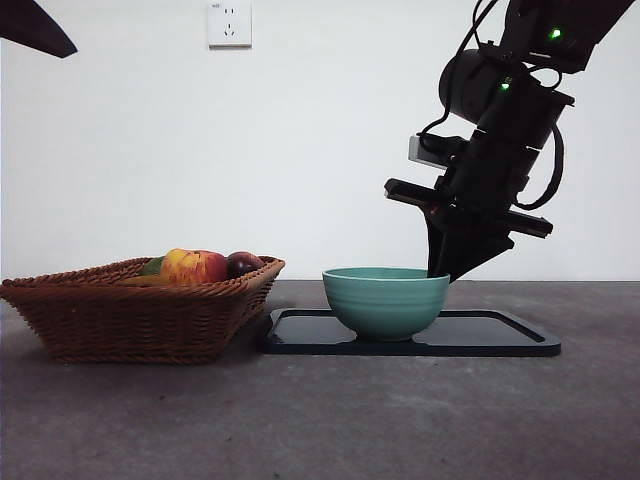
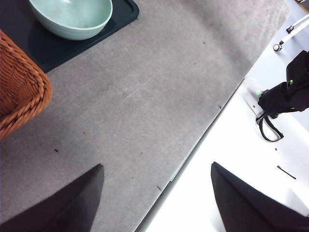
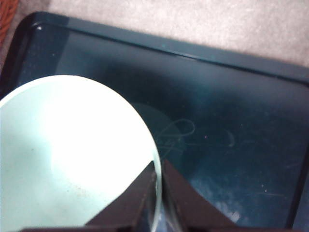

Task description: Pick up the wifruite, put it on the bowl, pick up the plate, put it on desk

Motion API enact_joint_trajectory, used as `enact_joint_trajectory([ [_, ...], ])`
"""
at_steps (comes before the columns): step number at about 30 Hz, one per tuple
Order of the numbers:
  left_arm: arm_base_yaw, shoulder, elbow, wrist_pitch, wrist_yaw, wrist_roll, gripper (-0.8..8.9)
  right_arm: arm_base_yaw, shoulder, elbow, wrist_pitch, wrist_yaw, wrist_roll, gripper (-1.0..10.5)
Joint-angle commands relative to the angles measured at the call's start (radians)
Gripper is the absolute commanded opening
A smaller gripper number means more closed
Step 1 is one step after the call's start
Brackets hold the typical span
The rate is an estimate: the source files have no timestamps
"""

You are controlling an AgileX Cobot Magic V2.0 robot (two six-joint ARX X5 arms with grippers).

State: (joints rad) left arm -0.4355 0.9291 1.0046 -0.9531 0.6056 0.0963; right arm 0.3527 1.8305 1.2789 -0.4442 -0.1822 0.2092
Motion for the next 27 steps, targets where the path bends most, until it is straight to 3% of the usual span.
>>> enact_joint_trajectory([
  [1, -0.005, 0.005, 0.014, 0.006, 0.006, 0.019, 3.43, 0.005, -0.030, 0.021, 0.010, 0.001, -0.008, 0.1],
  [11, -0.005, 0.005, 0.014, 0.006, 0.006, 0.019, 3.43, 0.019, -0.271, 0.021, -0.120, -0.011, -0.031, 0.1],
  [21, -0.005, 0.005, 0.014, 0.004, 0.006, 0.019, 3.43, 0.095, -0.503, 0.000, -0.328, 0.003, -0.061, 0.1],
  [27, -0.005, 0.005, 0.014, 0.003, 0.006, 0.019, 3.43, 0.174, -0.579, -0.125, -0.306, 0.025, -0.051, 0.1],
])
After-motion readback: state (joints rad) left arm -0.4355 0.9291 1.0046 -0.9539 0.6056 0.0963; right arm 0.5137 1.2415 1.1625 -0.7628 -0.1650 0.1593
